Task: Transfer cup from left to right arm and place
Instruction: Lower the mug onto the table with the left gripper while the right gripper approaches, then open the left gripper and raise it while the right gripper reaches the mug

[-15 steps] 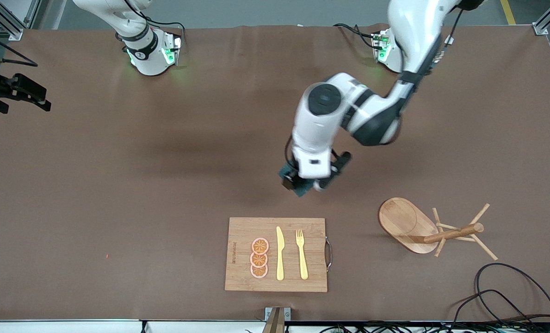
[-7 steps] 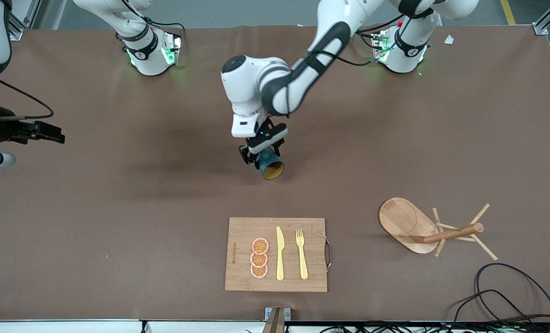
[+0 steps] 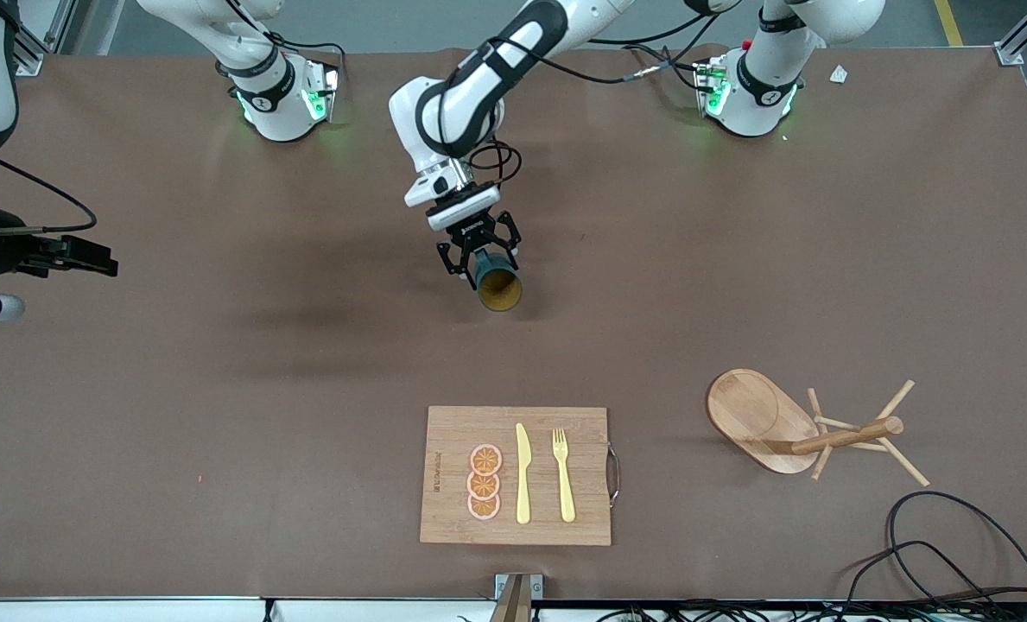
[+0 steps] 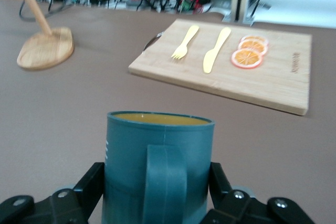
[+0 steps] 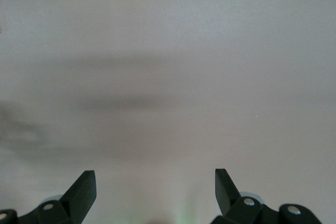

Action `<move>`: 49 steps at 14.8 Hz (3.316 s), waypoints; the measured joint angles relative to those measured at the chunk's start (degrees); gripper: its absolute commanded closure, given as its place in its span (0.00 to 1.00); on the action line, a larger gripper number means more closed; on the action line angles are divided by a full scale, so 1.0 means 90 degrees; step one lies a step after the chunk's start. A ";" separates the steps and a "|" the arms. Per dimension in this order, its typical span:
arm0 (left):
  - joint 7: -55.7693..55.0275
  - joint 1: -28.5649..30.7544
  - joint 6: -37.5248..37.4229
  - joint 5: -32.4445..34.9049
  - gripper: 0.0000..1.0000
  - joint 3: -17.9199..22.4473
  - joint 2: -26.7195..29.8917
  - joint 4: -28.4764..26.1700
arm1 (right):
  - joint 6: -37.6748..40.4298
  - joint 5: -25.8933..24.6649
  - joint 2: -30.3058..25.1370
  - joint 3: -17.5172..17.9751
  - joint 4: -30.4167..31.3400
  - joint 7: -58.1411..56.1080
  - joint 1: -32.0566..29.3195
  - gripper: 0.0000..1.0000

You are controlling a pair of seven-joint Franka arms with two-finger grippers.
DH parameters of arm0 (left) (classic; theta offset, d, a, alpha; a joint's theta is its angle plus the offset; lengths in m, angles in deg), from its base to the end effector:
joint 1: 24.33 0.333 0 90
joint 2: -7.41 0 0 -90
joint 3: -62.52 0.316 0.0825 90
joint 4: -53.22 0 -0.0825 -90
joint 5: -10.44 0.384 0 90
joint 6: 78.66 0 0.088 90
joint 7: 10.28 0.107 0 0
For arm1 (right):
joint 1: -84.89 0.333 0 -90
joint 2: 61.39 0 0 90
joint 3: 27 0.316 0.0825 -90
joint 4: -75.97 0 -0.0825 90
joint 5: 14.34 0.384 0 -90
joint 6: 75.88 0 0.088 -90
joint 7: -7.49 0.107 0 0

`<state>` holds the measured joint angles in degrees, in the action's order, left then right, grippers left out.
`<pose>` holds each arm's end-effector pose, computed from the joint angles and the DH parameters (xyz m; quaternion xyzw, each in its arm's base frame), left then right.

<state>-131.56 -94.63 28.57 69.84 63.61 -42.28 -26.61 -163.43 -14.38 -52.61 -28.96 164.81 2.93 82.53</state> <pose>0.3101 -0.6397 0.1913 -0.8663 -0.1593 -0.4562 0.1269 0.5877 -0.0431 0.5429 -0.9961 -0.0021 0.0877 0.0038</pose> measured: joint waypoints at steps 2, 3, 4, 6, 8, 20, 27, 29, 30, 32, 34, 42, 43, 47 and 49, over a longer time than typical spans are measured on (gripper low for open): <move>-0.0629 -0.0267 -0.0283 0.0724 0.45 -0.0001 -0.0362 -0.0014 | -0.0136 0.0009 0.0126 0.0009 0.0058 0.0009 0.0044 0.00; -0.1002 -0.0375 -0.0427 0.1117 0.45 -0.0001 -0.0594 -0.0019 | -0.0266 0.0013 0.0199 0.0013 0.0102 0.0015 0.0080 0.00; -0.1364 -0.0451 -0.0495 0.1479 0.45 0.0001 -0.0817 -0.0017 | -0.0405 0.0019 0.0271 0.0021 0.0151 0.0035 0.0117 0.00; -0.1815 -0.0573 -0.0730 0.1960 0.44 0.0014 -0.1049 0.0000 | -0.0668 0.0027 0.0357 0.0031 0.0304 0.0187 0.0178 0.00; -0.1931 -0.0649 -0.0714 0.2004 0.34 0.0014 -0.1072 0.0027 | -0.0768 0.0090 0.0387 0.0038 0.0405 0.0556 0.0279 0.00; -0.2485 -0.0959 -0.0721 0.1742 0.00 -0.0255 -0.0992 0.0214 | -0.1448 0.0505 0.0436 0.0084 0.1315 0.2568 0.1299 0.00; -0.1599 -0.1042 -0.1839 0.0449 0.00 -0.0992 0.0287 0.0273 | -0.2415 0.0528 0.0438 0.0095 0.2076 0.2671 0.1803 0.00; -0.1069 -0.0977 -0.1909 0.0035 0.00 -0.0952 0.0752 0.0290 | -0.2776 0.0536 0.0439 0.0098 0.2312 0.2937 0.1998 0.00; -0.0831 -0.0893 -0.1934 -0.0152 0.00 -0.0925 0.1002 0.0293 | -0.2977 0.0563 0.0440 0.0098 0.2444 0.3038 0.2105 0.00; -0.0188 -0.0593 -0.2068 -0.0531 0.00 -0.0909 0.1496 0.0287 | -0.3392 0.0700 0.0440 0.0102 0.2733 0.3269 0.2357 0.00; 0.0593 -0.0209 -0.2305 -0.0856 0.00 -0.0902 0.1902 0.0275 | -0.3842 0.0756 0.0441 0.0110 0.3060 0.3456 0.2638 0.00; 0.3026 0.1606 -0.2282 -0.2041 0.00 -0.0904 0.3333 0.0011 | -0.4781 0.0946 0.0440 0.0160 0.3519 0.4999 0.3871 0.00; 0.3369 0.1908 -0.2205 -0.2245 0.00 -0.0906 0.3513 -0.0019 | -0.4954 0.0951 0.0442 0.0164 0.3578 0.5242 0.4035 0.00; 0.4765 0.3152 -0.2069 -0.3093 0.00 -0.0903 0.3939 -0.0103 | -0.5524 0.0956 0.0618 0.0172 0.3679 0.6030 0.4618 0.00; 0.5520 0.3740 -0.2047 -0.3512 0.00 -0.0908 0.4062 -0.0119 | -0.5733 0.0957 0.0789 0.0170 0.3685 0.6217 0.4792 0.00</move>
<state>-81.89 -60.96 10.15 38.23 55.43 -5.73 -27.68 -215.02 -5.77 -45.51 -27.43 197.98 58.88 125.66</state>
